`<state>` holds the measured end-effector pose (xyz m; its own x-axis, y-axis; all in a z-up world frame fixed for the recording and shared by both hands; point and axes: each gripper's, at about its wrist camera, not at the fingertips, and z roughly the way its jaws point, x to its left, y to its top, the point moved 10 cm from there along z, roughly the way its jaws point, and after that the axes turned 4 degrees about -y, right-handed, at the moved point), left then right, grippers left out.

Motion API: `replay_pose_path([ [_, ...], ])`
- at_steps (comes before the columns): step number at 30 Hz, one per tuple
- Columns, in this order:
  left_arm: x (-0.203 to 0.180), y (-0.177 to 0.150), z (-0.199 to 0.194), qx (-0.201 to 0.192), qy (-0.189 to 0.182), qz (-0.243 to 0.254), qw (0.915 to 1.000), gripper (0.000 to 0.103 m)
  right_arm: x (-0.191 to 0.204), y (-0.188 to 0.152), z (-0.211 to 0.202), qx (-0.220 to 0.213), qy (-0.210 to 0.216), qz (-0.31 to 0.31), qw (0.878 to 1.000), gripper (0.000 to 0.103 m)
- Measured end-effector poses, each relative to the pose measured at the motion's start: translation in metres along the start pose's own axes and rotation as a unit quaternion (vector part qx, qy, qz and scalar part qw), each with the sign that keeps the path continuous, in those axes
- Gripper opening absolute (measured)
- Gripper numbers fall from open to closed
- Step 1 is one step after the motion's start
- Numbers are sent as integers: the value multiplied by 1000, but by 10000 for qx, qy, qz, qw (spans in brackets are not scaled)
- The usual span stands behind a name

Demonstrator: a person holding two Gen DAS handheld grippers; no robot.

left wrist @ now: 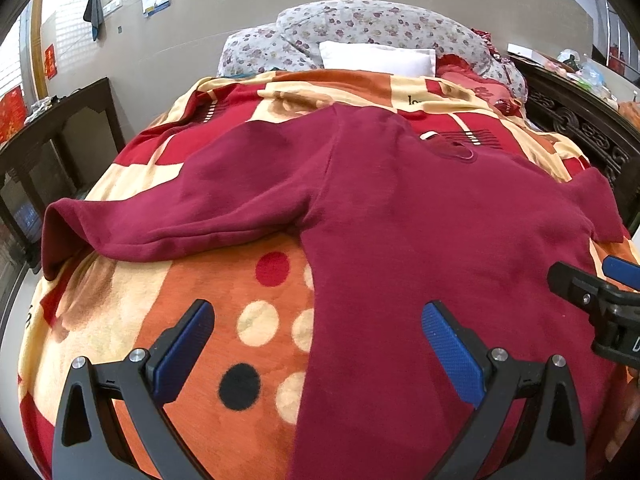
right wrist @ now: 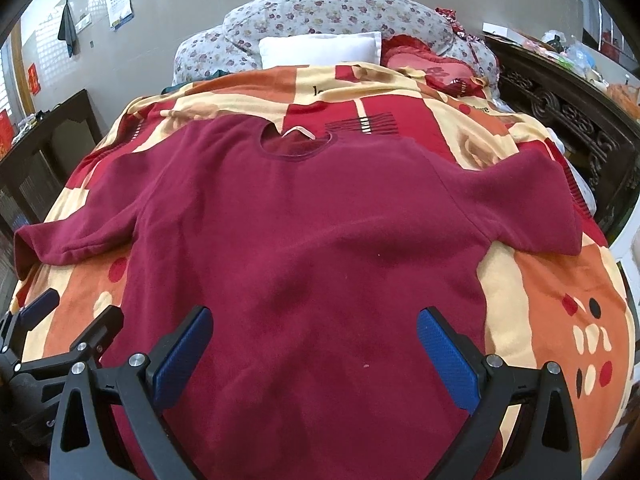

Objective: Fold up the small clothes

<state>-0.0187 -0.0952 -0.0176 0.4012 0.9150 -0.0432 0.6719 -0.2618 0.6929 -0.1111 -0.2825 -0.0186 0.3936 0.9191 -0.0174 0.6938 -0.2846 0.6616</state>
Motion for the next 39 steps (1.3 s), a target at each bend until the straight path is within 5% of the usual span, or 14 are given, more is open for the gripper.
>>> replay_pose_path([
  [23,13,-1,-3,28,-30,-188,9998,103,14,-2,11,100,59,-54,9999,103],
  [32,117,16,-27,-168,470,-918,9945,103,46,4,21,169,353,-251,9989,103],
  [39,221,35,-33,-417,687,-2125,9738,103,67,2,26,236,517,-437,9974,103],
])
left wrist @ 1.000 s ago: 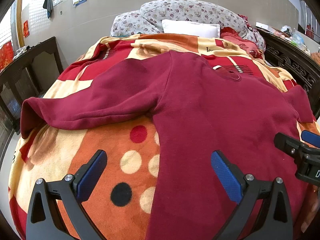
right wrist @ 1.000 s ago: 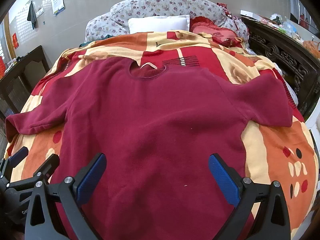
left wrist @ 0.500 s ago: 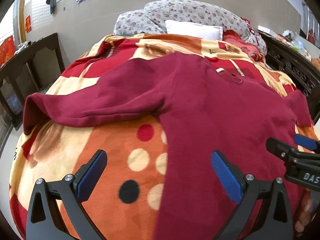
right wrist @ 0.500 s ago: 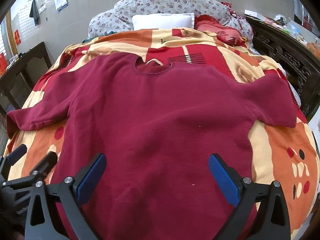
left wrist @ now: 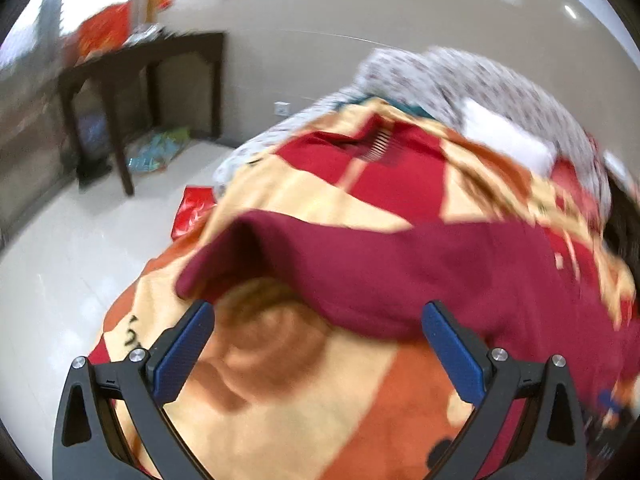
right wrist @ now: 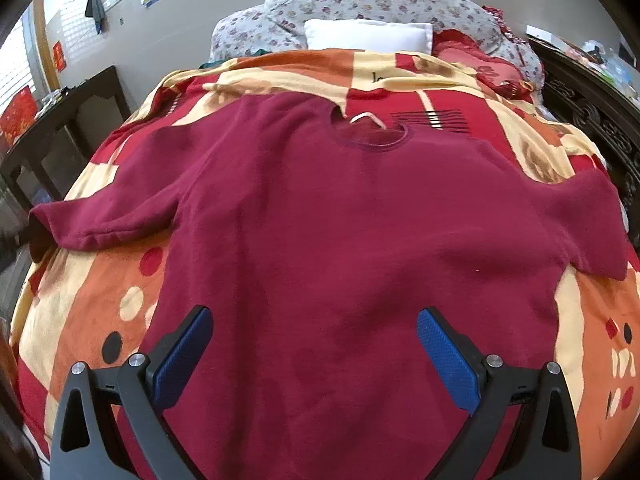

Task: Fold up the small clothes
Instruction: 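Grasp the sleeve nearest the left tool with the left gripper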

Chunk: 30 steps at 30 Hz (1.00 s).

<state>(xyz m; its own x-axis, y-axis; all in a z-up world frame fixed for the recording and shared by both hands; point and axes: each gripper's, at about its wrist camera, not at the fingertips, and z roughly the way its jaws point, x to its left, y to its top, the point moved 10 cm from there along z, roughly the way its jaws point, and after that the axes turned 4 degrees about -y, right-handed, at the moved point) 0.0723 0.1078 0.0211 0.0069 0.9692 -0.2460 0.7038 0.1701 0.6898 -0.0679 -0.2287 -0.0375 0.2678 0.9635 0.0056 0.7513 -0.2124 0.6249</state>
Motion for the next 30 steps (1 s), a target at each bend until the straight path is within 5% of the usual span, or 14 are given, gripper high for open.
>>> replay_pose_path([
  [4,43,10,7,-7,-511,-1333,9898,103,4,-1,2,48,51,-48,10000,103],
  [8,77,6,22,46,-1003,-2714,9572,103,7,-1,5,96,126,-28,9999,103],
  [16,96,18,55,126,-1205,-3462,9303,103,13,-8,13,255,282,-45,9993,103],
  [19,98,25,63,75,-1082,-3384,9347,90,14,-9,15,280,301,-28,9992,103],
  [21,97,28,69,136,-1117,-3267,9384,52,13,-9,16,294,308,-14,9991,103],
  [23,92,32,71,214,-1132,-3007,9467,27,12,-9,16,305,327,4,9990,103],
  [27,70,46,48,-118,-1152,-2474,9620,16,12,-8,14,286,362,36,9989,103],
  [30,35,56,27,-313,-1461,-2135,9654,15,10,-7,13,264,384,81,9989,103],
])
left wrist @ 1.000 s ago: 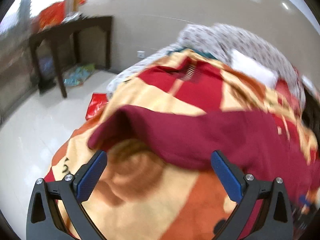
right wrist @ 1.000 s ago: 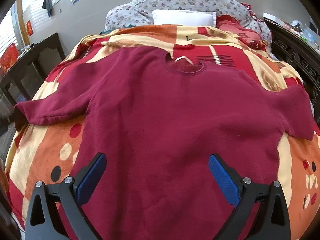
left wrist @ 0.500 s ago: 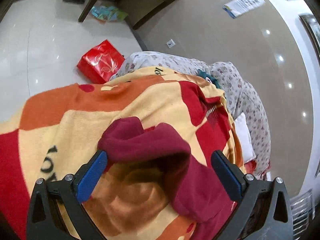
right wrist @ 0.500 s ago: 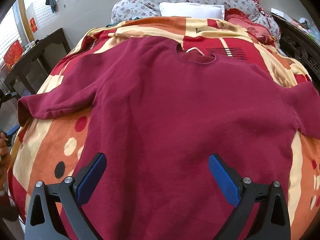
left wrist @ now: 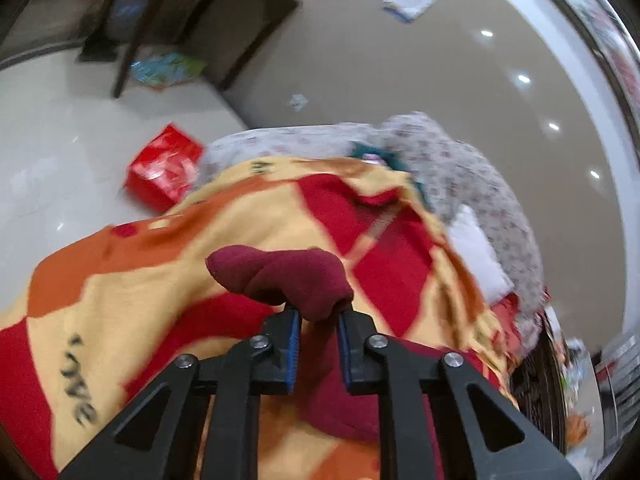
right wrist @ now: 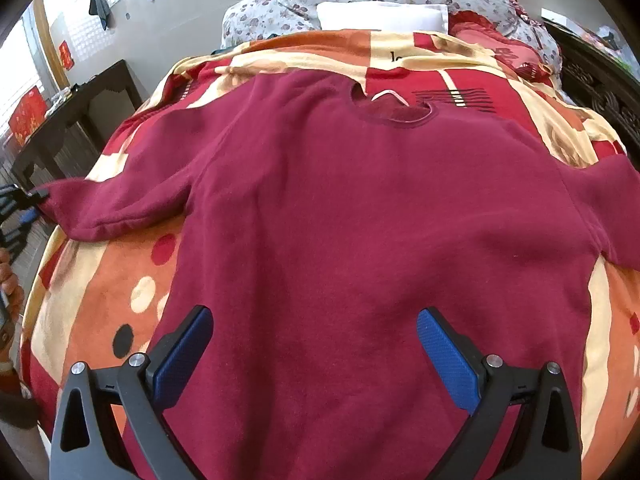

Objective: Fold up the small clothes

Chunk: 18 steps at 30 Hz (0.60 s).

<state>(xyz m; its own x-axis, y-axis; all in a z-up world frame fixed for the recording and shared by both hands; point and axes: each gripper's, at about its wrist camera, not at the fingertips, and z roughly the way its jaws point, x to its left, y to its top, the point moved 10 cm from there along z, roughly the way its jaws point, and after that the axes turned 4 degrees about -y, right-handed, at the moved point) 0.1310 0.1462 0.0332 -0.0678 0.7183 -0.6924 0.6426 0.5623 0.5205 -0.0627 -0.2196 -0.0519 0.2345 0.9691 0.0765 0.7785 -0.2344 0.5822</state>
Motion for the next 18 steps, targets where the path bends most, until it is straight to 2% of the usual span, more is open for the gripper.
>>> replay_pose_path([
  [2,-34,-11,-2,62,-244,324,9992,15,-2,1,-2,-26,14,54,10000,103],
  [5,-94,-41,-1,231,-654,901,9935,15,-9,6,-9,-104,38,173,9998,103],
  [9,-167,-99,13,631,-1179,1607,9779,15,-24,11,-17,-184,61,391,9990,103],
  [13,-209,-160,42,1026,-1363,2136,9619,15,-45,16,-23,-255,14,597,9979,103],
  [18,-224,-233,84,1615,-1288,2609,9430,15,-84,21,-25,-267,-189,920,9952,103],
])
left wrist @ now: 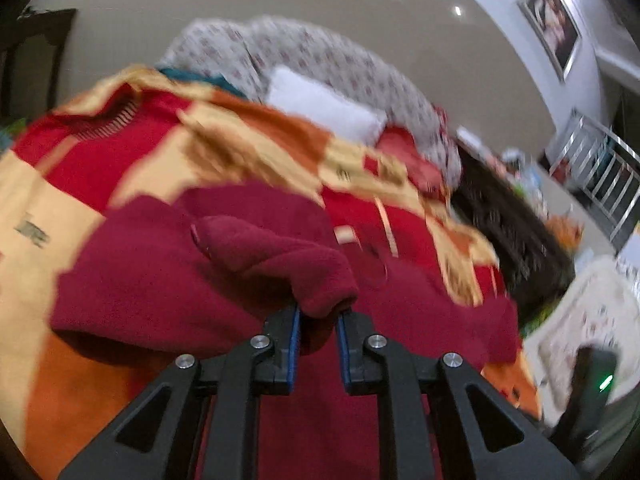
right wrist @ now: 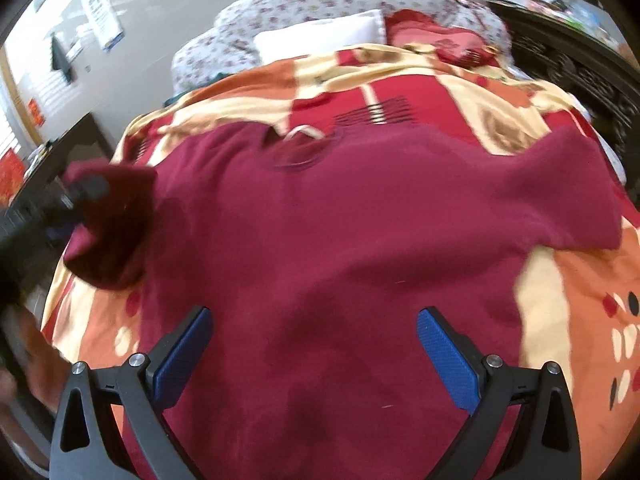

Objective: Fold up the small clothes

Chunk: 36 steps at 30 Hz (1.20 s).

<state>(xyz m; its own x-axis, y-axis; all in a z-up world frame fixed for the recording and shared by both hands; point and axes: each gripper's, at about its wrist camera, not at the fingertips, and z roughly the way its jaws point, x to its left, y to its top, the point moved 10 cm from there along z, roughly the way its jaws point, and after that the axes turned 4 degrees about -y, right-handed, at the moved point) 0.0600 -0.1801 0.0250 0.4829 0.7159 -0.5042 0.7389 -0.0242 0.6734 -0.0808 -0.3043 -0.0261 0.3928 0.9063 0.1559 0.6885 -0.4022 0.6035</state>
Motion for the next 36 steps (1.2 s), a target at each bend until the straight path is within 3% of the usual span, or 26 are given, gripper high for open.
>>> replay_pose_path([
  [4,-6,-34,30,460,36,315,9984,14,-20,6,0,28,-32,233,9997,103],
  [7,-10,-55,39,847,29,480,9952,20,-25,9,3,59,-22,335,9994,103],
  [12,-8,-52,-4,727,47,677,9950,64,-22,17,4,37,-13,307,9995,103],
  [14,-2,-47,-35,550,120,935,9940,72,-16,19,4,26,16,222,9997,103],
  [17,27,-34,-77,208,561,1232,9906,75,2,20,3,23,203,-39,9998,103],
  [22,83,-16,-109,-42,1202,1048,9872,76,38,22,14,53,376,-492,9981,103],
  [29,115,-12,-104,65,1178,526,9916,76,23,53,49,-50,-324,-503,9982,103],
  [32,114,-14,-96,80,1258,590,9903,76,11,75,69,-94,-333,-309,9989,103],
  [34,112,-15,-92,129,1251,628,9901,76,14,85,89,-46,-99,-333,9994,102],
  [36,111,-15,-90,140,1291,666,9893,76,20,92,94,-287,-179,-528,9980,95],
])
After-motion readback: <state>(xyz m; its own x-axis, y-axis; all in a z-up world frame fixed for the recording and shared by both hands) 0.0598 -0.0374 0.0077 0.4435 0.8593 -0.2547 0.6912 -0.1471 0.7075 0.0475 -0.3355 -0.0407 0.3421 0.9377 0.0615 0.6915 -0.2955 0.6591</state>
